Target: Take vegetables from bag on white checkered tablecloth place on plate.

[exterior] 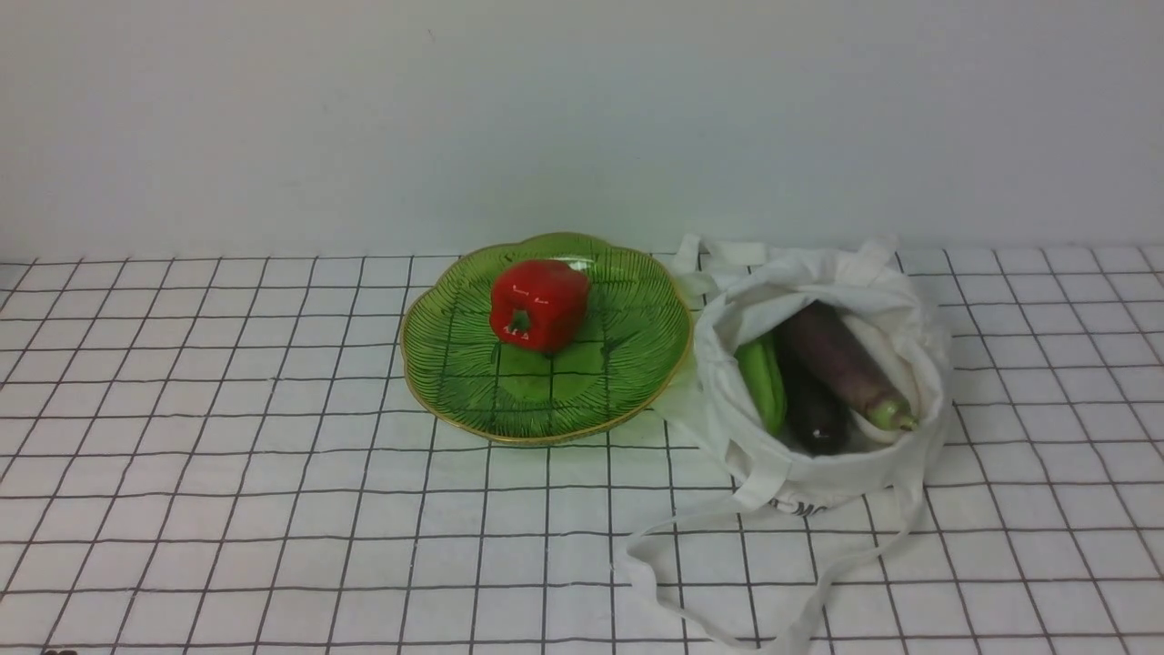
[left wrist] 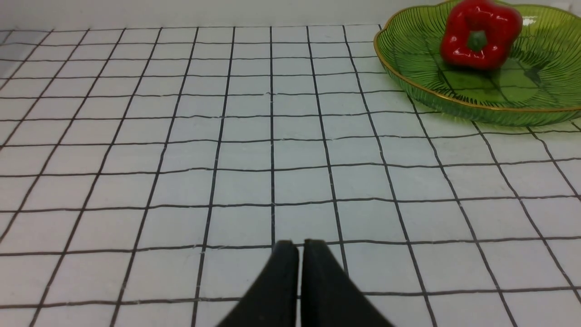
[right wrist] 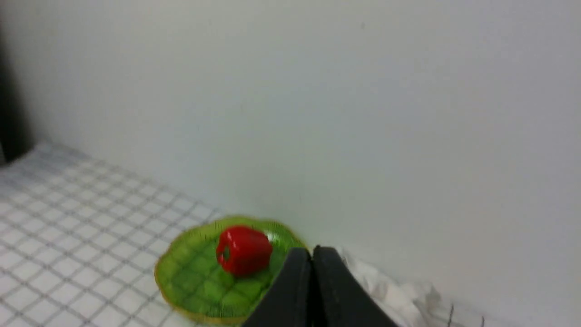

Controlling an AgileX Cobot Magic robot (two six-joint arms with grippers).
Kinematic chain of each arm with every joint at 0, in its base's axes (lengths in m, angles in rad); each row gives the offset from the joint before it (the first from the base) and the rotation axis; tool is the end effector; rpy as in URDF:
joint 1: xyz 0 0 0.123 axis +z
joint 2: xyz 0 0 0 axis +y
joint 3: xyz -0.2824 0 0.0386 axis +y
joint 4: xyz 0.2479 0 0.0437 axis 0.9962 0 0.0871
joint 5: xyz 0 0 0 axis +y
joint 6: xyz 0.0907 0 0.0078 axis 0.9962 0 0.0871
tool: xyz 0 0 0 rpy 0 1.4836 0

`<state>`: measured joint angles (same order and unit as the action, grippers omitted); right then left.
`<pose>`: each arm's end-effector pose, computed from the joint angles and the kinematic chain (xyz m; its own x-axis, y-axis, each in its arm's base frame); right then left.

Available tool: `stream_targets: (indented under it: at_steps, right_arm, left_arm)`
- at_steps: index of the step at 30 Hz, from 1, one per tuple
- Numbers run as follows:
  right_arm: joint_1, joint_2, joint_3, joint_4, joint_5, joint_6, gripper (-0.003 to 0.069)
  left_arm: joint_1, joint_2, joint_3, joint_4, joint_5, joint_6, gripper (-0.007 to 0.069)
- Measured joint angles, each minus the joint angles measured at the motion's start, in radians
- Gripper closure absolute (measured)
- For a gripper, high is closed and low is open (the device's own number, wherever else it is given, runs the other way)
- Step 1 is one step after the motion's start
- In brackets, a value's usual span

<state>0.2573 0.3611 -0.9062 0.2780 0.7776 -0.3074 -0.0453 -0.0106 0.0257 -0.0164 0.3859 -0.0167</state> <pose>0.0220 0.0239 0.4135 -0.0743 -0.1277 -0.9890 -0.4449 0.8919 -0.0817 0.0522 -0.0029 0.1703 -0.3098 -0.0179 -0.9506 0.0413 0.9986 -0.0322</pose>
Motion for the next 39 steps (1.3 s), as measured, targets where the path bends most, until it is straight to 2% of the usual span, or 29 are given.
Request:
stream_targets:
  at_steps: [4,7,9,32,34,39]
  right_arm:
    - [0.000,-0.260,0.368,0.100,-0.325,-0.025,0.0673]
    - [0.000,-0.364,0.518,0.156,-0.459,-0.027,0.0673]
    - [0.000,-0.374,0.565,0.171,-0.494,-0.029,0.0673]
    - [0.000,-0.375,0.606,0.160,-0.501,-0.047,0.0673]
    - [0.000,-0.376,0.625,0.144,-0.516,-0.047,0.0673]
    - [-0.023,-0.376,0.773,-0.040,-0.589,0.044,0.0673]
  left_arm:
    - [0.000,0.000,0.000,0.000,0.000,0.000,0.0632]
    - [0.000,0.000,0.000,0.000,0.000,0.000,0.0632]
    - [0.000,0.000,0.000,0.000,0.000,0.000,0.0632]
    - [0.000,0.000,0.000,0.000,0.000,0.000,0.0632]
    - [0.000,0.000,0.000,0.000,0.000,0.000,0.0632]
    - [0.000,0.000,0.000,0.000,0.000,0.000,0.0632]
